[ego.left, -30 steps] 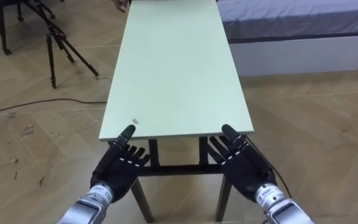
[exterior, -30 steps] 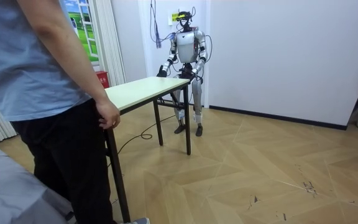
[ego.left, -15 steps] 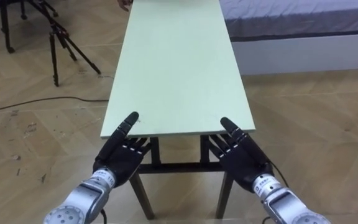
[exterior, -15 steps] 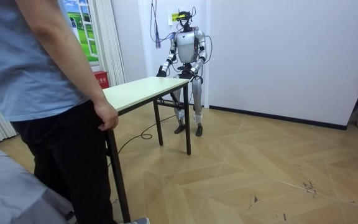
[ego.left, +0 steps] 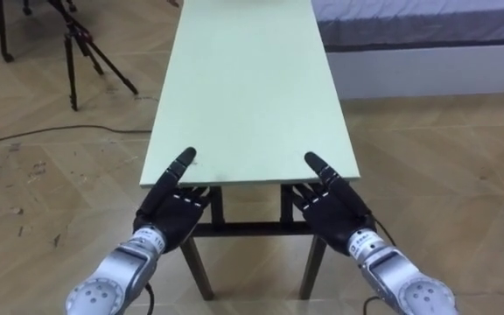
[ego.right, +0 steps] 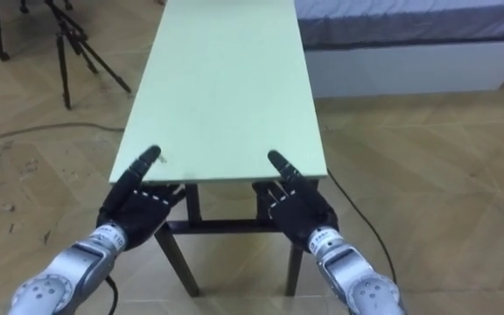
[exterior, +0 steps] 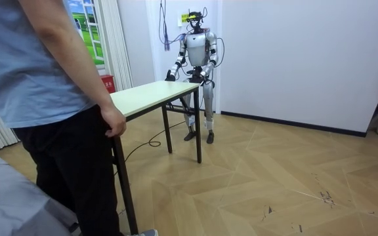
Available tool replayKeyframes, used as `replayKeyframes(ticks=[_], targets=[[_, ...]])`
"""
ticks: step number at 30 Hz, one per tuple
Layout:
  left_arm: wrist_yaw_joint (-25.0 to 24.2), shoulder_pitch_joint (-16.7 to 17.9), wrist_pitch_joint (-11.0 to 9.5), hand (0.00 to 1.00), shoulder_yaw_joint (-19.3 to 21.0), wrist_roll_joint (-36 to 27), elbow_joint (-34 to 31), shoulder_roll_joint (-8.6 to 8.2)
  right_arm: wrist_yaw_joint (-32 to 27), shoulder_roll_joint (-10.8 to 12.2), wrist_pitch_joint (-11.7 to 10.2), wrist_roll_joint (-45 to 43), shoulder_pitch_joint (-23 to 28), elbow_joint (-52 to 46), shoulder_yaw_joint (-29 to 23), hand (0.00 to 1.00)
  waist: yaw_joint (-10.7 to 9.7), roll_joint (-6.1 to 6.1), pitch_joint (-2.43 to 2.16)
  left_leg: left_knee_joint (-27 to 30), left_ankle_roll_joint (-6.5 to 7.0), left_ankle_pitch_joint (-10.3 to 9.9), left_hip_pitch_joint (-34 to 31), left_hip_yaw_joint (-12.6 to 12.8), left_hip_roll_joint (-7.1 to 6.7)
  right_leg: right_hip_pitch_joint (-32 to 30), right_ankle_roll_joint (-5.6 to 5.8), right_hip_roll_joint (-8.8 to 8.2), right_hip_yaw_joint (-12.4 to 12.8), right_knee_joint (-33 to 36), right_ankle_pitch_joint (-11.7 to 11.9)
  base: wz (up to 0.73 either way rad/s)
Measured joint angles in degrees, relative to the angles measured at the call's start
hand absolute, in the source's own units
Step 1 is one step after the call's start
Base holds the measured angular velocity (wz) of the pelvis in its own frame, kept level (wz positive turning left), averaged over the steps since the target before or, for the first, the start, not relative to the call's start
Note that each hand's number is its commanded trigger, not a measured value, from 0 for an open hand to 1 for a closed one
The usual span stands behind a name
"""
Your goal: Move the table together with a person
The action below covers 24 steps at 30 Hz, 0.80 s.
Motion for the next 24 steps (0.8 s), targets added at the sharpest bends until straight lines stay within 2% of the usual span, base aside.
replayKeyframes(ticks=[2, 5, 7, 10, 11, 12, 13, 14, 15, 21, 24], targets=[[1.1, -0.6, -0.2, 0.0, 0.0, -0.1, 0.0, -0.2, -0.1, 0.0, -0.1, 1.1, 0.0, 0.0, 0.0, 0.0, 0.5, 0.01, -0.01, 0.0, 0.0, 0.0, 0.0, 0.0, 0.05, -0.4, -0.12, 0.01, 0.0, 0.1, 0.1, -0.07], [2.1, -0.8, -1.5, 0.0, 0.0, -2.2, 0.0, -0.85, -1.0, 0.7, -0.6, 2.9, -0.2, 0.0, 0.0, 0.0, 0.5, 0.02, 0.0, 0.0, 0.0, 0.0, 0.0, -0.2, 0.09, -0.1, -0.2, 0.08, 0.1, 0.1, 0.2, -0.02], [3.3, -1.1, -2.9, 0.0, 1.9, -3.7, 0.0, -2.59, -3.3, 2.0, -1.4, 4.9, -1.1, 0.0, -0.1, 0.0, 0.4, 0.06, 0.02, 0.0, 0.0, 0.0, 0.0, -0.2, 0.08, -0.4, -0.27, 0.14, 0.4, 0.4, 0.3, -0.08], [4.8, -1.6, -5.4, 0.0, 2.0, -4.6, 0.0, -3.91, -6.6, 3.2, -2.8, 7.9, -2.3, 0.0, 0.0, 0.0, 0.4, 0.39, 0.25, 0.0, 0.02, 0.0, 0.1, -0.2, 0.12, -0.4, -0.32, 0.2, 0.5, 0.5, 0.6, -0.04], [5.0, -1.6, -5.6, 0.23, 2.1, -4.6, 0.0, -4.09, -6.8, 3.4, -3.1, 8.8, -2.4, 0.0, 0.0, 0.0, 0.4, 0.46, 0.3, 0.0, 0.02, 0.0, 0.1, -0.1, 0.11, -0.4, -0.32, 0.18, 0.5, 0.5, 0.6, 0.0], [5.5, -1.9, -5.9, 0.55, 2.1, -4.6, 0.0, -4.35, -7.2, 3.7, -3.7, 9.4, -2.5, 0.0, 0.0, 0.0, 0.3, 0.58, 0.43, 0.0, 0.03, 0.0, 0.1, 0.0, 0.06, -0.5, -0.31, 0.13, 0.5, 0.4, 0.6, 0.0], [5.8, -2.1, -6.4, 0.64, 2.1, -4.6, 0.0, -4.54, -7.6, 4.0, -4.2, 10.5, -2.8, -0.1, 0.0, 0.19, 0.3, 0.65, 0.54, 0.0, 0.04, 0.0, 0.0, 0.0, 0.04, -0.6, -0.31, 0.13, 0.6, 0.5, 0.6, 0.0], [5.8, -2.1, -6.6, 0.98, 2.2, -4.6, 0.0, -4.67, -7.9, 4.1, -4.4, 11.0, -2.8, -0.3, 0.0, 0.59, 0.4, 0.66, 0.57, 0.0, 0.04, 0.0, 0.0, 0.0, 0.04, -0.7, -0.3, 0.14, 0.7, 0.6, 0.6, -0.05], [5.8, -2.3, -6.8, 1.0, 2.2, -4.6, 0.0, -4.75, -8.2, 4.3, -4.9, 11.4, -2.8, -0.7, 0.1, 1.0, 0.4, 0.66, 0.72, 0.0, 0.04, 0.0, -0.2, 0.1, 0.01, -1.1, -0.3, 0.12, 0.8, 0.9, 0.6, -0.08], [6.2, -2.9, -6.9, 1.0, 2.2, -4.5, 0.0, -4.84, -11.8, 4.4, -6.1, 12.8, -2.8, -2.5, 0.5, 1.0, 0.9, 0.71, 0.75, 0.0, 0.1, 0.1, -1.2, 0.2, -0.02, -2.4, -0.34, 0.18, 1.1, 1.2, 0.6, -0.01], [8.9, -2.9, -6.8, 1.0, 2.2, -4.4, 0.0, -5.92, -15.6, 4.5, -7.4, 12.7, -2.8, -2.5, 0.9, 1.0, 1.7, 0.64, 0.8, -0.3, 0.1, 0.1, -1.2, 0.1, -0.02, -2.4, -0.33, 0.26, 1.1, 1.1, 0.6, -0.02]])
